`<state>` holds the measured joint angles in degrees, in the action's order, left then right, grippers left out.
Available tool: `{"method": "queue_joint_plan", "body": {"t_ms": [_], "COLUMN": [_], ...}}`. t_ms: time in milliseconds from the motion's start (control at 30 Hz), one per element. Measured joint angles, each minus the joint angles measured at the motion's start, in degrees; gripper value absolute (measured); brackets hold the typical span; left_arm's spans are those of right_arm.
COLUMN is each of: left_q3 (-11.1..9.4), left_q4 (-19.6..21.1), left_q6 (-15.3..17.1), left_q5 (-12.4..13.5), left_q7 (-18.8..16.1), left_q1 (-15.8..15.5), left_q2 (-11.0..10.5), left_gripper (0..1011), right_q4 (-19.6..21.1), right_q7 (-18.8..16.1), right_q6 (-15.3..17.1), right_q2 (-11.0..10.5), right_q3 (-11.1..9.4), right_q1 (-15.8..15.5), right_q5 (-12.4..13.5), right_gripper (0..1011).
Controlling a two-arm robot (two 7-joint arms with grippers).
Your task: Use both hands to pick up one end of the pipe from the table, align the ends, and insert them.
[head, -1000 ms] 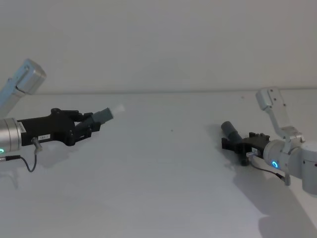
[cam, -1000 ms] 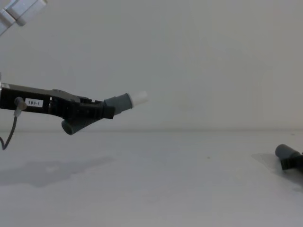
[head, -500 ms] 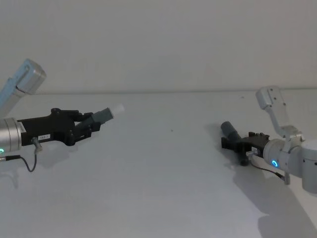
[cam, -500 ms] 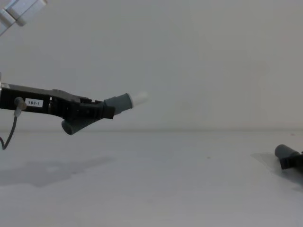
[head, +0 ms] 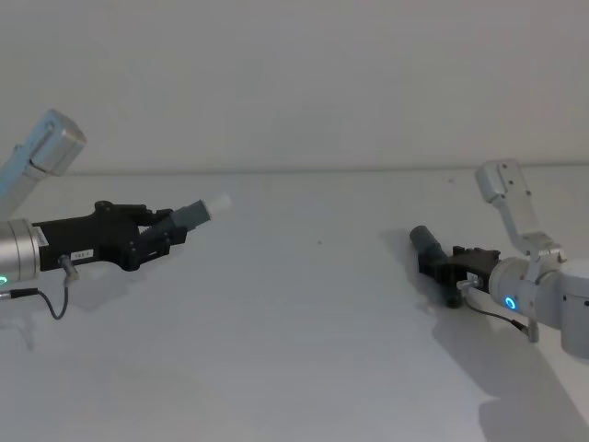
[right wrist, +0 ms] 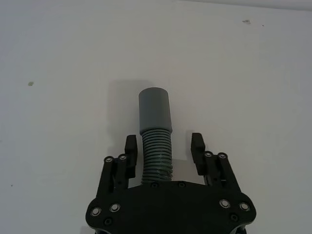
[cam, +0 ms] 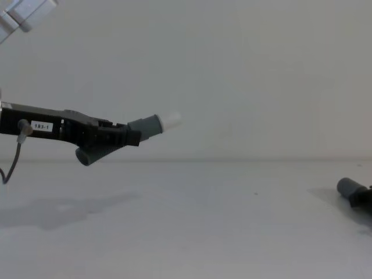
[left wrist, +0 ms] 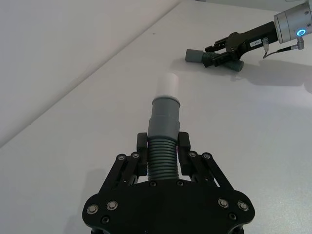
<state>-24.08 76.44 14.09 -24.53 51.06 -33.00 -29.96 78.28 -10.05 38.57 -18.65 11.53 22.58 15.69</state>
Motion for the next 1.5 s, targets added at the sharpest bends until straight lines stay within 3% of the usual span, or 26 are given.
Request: {"method": "queue_joint_plan", "body": {"t_ms": [167, 267, 300, 467, 1267, 1500], "left_q3": [0.00, 0.00, 0.00, 0.00, 0.00, 0.00], "left_q4": [0.00, 0.00, 0.00, 0.00, 0.00, 0.00], "left_q6": [0.00, 0.00, 0.00, 0.00, 0.00, 0.00], "left_q5": [0.00, 0.00, 0.00, 0.00, 0.00, -0.01], "left_q7": [0.00, 0.00, 0.00, 0.00, 0.00, 0.00], "left_q1": [0.00, 0.00, 0.00, 0.00, 0.00, 0.00], "left_q2": [0.00, 0.00, 0.00, 0.00, 0.00, 0.00], "left_gripper": [331, 331, 331, 331, 331, 331], "right_q4": [-0.03, -0.03, -0.03, -0.03, 0.02, 1.23], "right_q7": [-0.02, -0.04, -0.05, -0.06, -0.18, -1.47], "right_q6": [0.03, 0.05, 0.06, 0.05, -0.10, -2.26], "right_q2": [0.03, 0.04, 0.05, 0.07, 0.05, -0.99], "right_q3": [-0.02, -0.04, -0.05, -0.08, -0.05, 0.70], "right_q1": [0.02, 0.03, 0.04, 0.04, 0.03, -0.12], "right_q5": [-0.01, -0.01, -0.01, -0.01, -0.05, -0.98], "right_gripper": [495, 433, 363, 269, 255, 255]}}
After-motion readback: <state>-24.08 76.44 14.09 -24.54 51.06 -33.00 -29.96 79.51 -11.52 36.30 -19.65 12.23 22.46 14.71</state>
